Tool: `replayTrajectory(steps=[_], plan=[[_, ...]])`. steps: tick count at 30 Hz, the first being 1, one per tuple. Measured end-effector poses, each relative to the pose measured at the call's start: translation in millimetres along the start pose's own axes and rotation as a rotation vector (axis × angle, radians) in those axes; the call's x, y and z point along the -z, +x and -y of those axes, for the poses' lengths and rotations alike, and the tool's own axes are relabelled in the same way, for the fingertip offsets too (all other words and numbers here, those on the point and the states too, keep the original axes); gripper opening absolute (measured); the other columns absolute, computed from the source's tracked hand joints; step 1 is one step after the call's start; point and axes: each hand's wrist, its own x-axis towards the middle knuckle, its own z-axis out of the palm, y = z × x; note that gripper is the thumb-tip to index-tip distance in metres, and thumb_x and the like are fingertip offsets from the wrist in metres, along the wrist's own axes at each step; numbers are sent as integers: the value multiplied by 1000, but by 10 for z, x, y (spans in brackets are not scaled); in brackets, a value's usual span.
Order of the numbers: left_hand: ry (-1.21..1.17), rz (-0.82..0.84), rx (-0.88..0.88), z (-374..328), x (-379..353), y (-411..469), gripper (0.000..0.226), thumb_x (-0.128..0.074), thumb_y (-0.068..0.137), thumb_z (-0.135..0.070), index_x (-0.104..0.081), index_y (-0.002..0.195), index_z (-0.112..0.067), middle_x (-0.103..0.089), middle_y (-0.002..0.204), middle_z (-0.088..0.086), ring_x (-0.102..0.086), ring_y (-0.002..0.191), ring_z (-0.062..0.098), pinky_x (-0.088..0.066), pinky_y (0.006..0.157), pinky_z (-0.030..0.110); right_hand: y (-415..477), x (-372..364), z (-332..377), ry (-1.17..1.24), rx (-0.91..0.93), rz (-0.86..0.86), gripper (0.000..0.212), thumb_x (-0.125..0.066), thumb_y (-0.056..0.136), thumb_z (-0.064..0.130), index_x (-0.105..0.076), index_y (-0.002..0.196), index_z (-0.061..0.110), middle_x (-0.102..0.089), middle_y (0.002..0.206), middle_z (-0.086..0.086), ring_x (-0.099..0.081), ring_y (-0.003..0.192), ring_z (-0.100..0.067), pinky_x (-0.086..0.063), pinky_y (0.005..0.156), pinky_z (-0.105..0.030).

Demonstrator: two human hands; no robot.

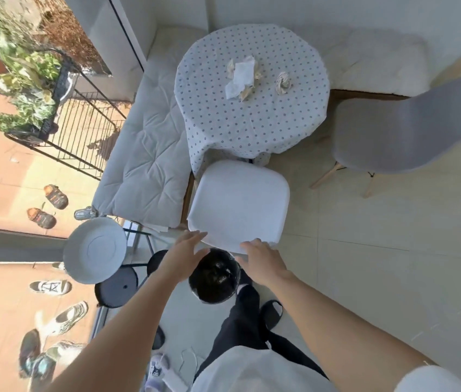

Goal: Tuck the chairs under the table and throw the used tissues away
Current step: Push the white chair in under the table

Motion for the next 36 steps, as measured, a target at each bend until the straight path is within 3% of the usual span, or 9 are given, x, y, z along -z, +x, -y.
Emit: replayTrajectory(steps=[5, 10, 14, 19, 25, 30, 36], plan=[[47, 33, 1, 103, -123, 468, 46, -64, 97, -38, -58, 142, -38, -41, 159, -11, -19, 156, 14, -36, 118, 41, 366, -14, 22, -112, 29, 78, 40, -48, 104, 49, -56, 137, 28, -60, 126, -7, -56, 120, -31, -47, 94, -48], [150, 58, -62, 180, -44, 687, 42, -70, 91, -42, -66, 133, -39, -52, 152, -8, -29, 152, 18, -30, 120, 42, 504, 69, -96, -238, 60, 104, 40, -45, 101, 61, -61, 124, 31, -62, 110, -5, -60, 109, -29, -46, 84, -47], [168, 52, -51, 51, 55, 803, 42, -69, 91, -46, -66, 133, -41, -54, 150, -11, -31, 151, 15, -34, 116, 39, 585, 138, -148, -223, 24, 77, 39, -44, 100, 62, -60, 118, 32, -63, 113, -2, -58, 110, -26, -47, 83, -46], [119, 24, -34, -134, 65, 1020, 41, -69, 90, -48, -64, 130, -48, -54, 147, -15, -35, 147, 15, -49, 105, 44, 704, 329, -261, -196, -76, 27, 38, -44, 103, 55, -58, 132, 34, -60, 126, 0, -56, 118, -24, -46, 83, -43], [95, -38, -46, -484, 114, 1392, 36, -67, 93, -45, -66, 129, -46, -56, 140, -13, -46, 134, 18, -51, 99, 39, 944, 737, -408, -179, -152, -13, 29, -48, 106, 40, -58, 133, 33, -58, 127, 0, -54, 120, -23, -40, 78, -40], [80, -73, -58, -726, 156, 1686, 38, -68, 92, -44, -70, 129, -36, -60, 139, -5, -48, 133, 20, -43, 106, 41, 1146, 1028, -520, -209, -184, -38, 29, -57, 98, 15, -61, 120, 33, -58, 116, 0, -56, 112, -24, -35, 73, -37], [87, -49, 10, -835, 243, 1974, 40, -67, 92, -50, -68, 130, -40, -59, 140, -10, -46, 138, 17, -43, 110, 50, 1414, 1284, -641, -240, -142, 7, 43, -59, 89, 7, -60, 122, 34, -56, 121, -1, -53, 114, -23, -39, 81, -41]])
